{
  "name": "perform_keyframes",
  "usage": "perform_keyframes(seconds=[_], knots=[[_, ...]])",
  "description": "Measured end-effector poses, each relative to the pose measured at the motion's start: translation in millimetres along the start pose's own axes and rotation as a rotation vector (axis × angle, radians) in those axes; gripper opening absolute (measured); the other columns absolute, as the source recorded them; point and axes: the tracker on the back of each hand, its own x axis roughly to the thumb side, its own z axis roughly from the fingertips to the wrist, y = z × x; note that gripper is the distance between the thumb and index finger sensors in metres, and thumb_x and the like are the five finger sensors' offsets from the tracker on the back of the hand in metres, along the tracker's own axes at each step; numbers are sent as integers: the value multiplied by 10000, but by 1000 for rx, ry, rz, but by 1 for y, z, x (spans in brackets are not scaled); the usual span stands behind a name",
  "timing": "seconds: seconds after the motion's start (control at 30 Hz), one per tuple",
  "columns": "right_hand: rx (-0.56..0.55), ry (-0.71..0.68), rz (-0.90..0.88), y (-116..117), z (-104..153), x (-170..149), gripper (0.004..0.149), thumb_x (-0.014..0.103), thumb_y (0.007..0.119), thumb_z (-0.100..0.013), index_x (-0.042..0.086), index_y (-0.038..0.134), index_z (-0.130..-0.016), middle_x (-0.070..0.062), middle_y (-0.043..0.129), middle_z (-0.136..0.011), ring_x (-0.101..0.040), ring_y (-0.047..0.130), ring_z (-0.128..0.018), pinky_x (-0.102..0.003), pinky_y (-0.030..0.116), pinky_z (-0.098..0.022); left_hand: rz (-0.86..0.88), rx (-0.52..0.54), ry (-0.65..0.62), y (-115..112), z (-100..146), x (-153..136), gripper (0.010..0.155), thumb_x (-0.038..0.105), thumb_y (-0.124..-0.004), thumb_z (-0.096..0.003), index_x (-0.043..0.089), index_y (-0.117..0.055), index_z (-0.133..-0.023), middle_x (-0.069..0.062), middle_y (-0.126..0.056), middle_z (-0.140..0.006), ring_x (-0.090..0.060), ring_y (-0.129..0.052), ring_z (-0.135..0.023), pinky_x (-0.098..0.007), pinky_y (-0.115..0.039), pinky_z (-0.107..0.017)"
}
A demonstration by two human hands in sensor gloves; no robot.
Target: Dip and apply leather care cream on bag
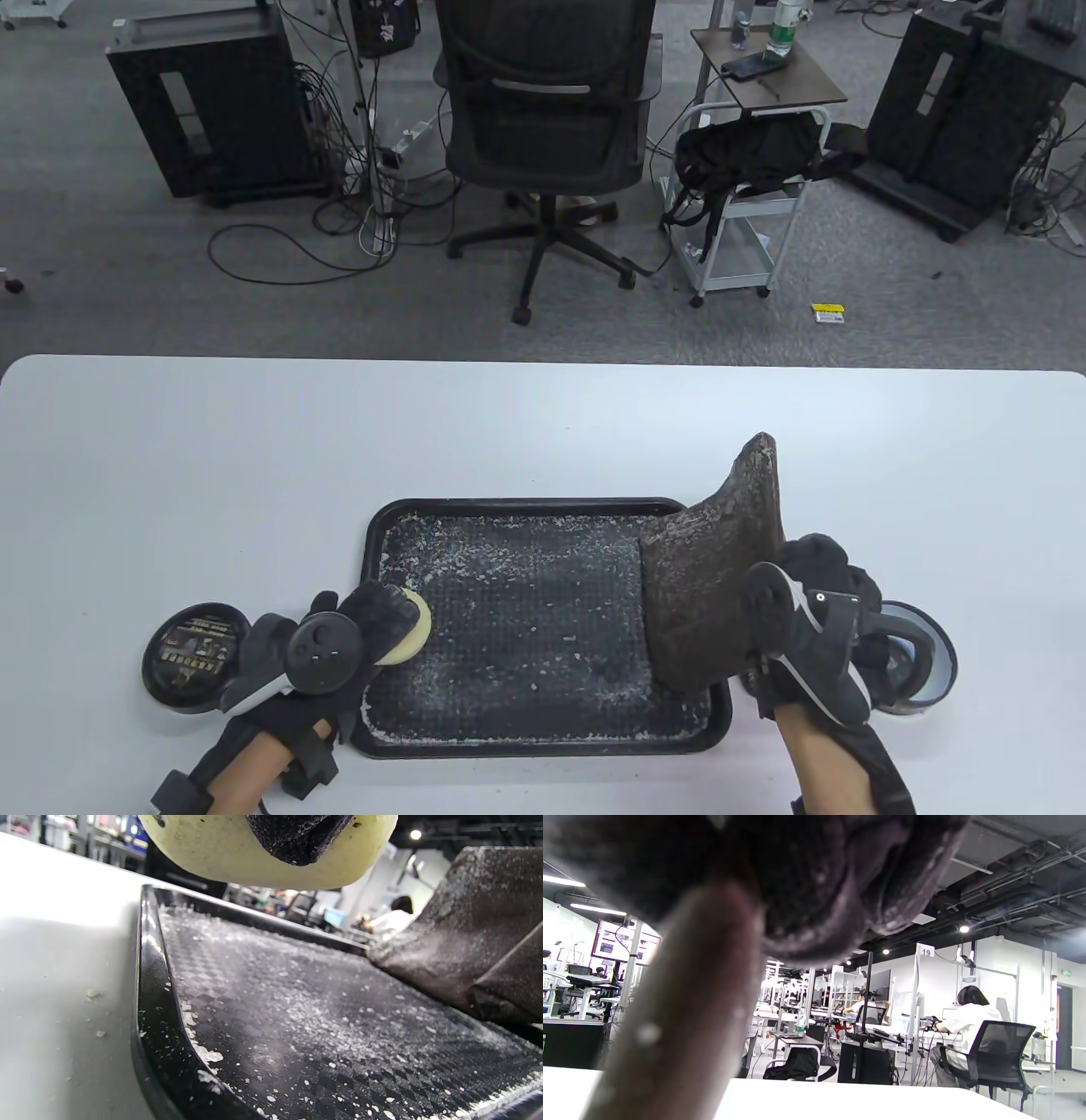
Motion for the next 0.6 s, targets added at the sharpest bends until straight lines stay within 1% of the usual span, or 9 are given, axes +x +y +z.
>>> perform_keyframes(seconds=[0.23,0.33,0.47,0.6], knots=[[-14,-40,-105,-13,3,15,350,330,953,-324,114,897,-593,-69,876,-813,-67,1054,-311,-411,848,-570,4,1,5,0,-1,-1,622,240,-763,-417,400,-559,-982,108,-507,-1114,-196,-483,-1089,-588,-398,-783],[-10,-56,-213,-20,5,28,352,331,952,-325,113,898,-596,-72,876,-813,-62,1054,-307,-407,850,-570,5,0,7,0,-1,-1,622,241,-763,-417,400,-559,-982,107,-507,-1114,-194,-482,-1089,-588,-398,-783],[-13,-98,-280,-26,9,51,354,334,952,-325,113,898,-597,-73,878,-813,-58,1053,-304,-405,854,-566,7,4,10,0,-1,-2,621,240,-763,-417,399,-559,-982,107,-506,-1113,-195,-481,-1089,-588,-396,-784],[-13,-149,-334,-29,14,81,355,335,951,-326,114,898,-599,-72,877,-814,-57,1051,-300,-403,857,-562,10,7,13,1,-1,-2,622,241,-763,-417,400,-556,-983,107,-504,-1114,-196,-481,-1090,-588,-394,-784]])
